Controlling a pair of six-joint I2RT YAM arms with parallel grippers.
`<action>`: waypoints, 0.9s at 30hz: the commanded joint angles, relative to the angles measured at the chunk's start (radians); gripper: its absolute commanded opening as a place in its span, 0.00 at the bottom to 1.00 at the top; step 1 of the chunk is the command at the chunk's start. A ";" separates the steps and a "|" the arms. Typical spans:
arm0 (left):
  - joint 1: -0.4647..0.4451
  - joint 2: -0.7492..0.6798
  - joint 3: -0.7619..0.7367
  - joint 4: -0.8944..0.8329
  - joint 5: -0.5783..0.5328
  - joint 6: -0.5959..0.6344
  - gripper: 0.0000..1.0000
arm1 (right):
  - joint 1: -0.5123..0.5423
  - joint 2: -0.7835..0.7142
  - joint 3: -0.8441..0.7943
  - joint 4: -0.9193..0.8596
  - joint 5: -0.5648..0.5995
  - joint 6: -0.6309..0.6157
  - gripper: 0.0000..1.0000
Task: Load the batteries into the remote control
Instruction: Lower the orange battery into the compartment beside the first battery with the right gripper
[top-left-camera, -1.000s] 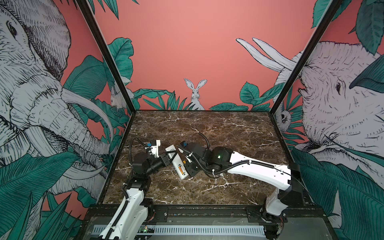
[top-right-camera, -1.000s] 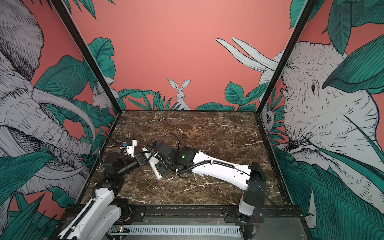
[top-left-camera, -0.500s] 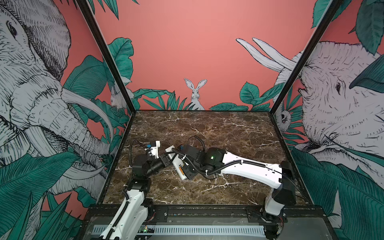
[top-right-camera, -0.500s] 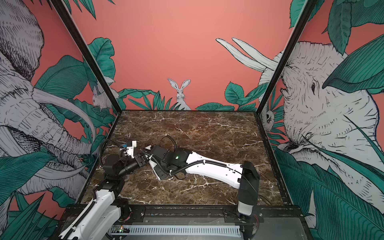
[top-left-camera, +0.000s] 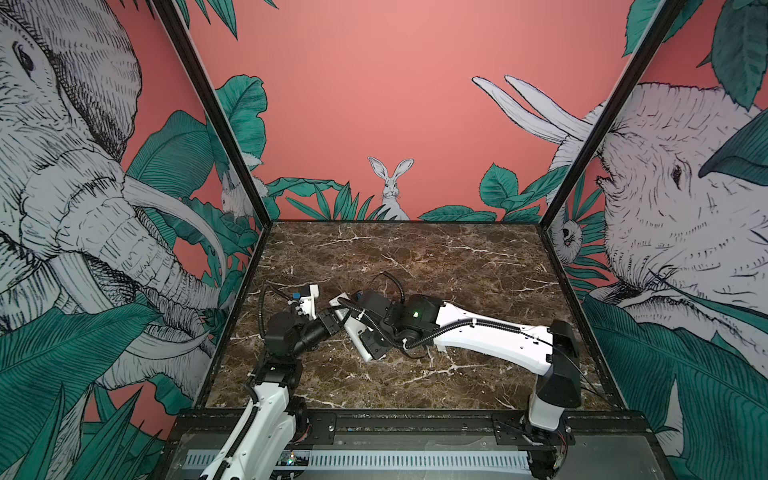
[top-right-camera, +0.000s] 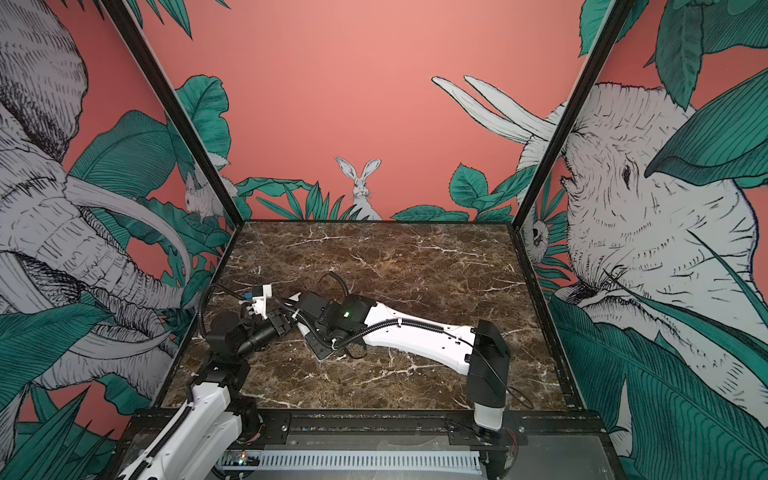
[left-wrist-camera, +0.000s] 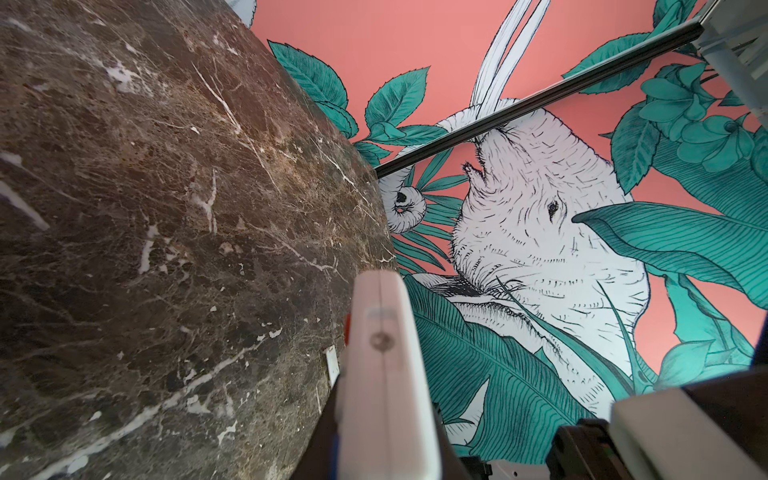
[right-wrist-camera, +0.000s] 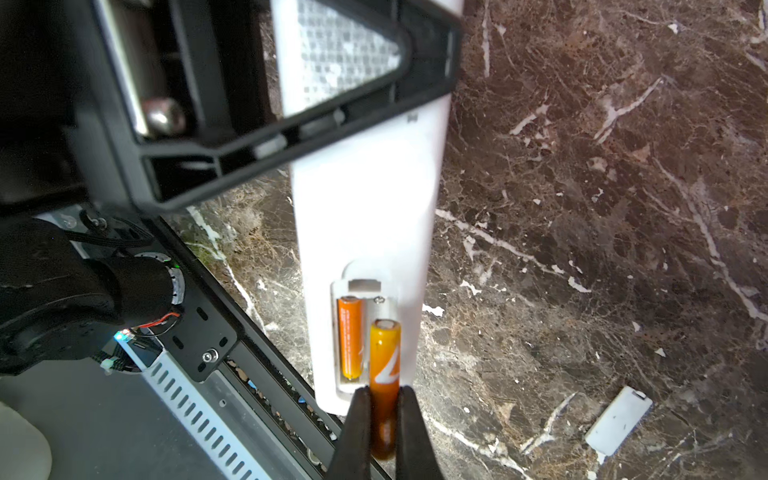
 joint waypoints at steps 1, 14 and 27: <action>0.006 -0.023 -0.014 0.057 -0.008 -0.033 0.00 | 0.012 0.007 0.032 -0.037 0.025 -0.001 0.00; 0.006 -0.043 -0.023 0.072 -0.027 -0.071 0.00 | 0.021 0.040 0.055 -0.050 0.015 -0.014 0.00; 0.006 -0.050 -0.026 0.085 -0.023 -0.083 0.00 | 0.021 0.050 0.031 -0.040 0.043 0.006 0.00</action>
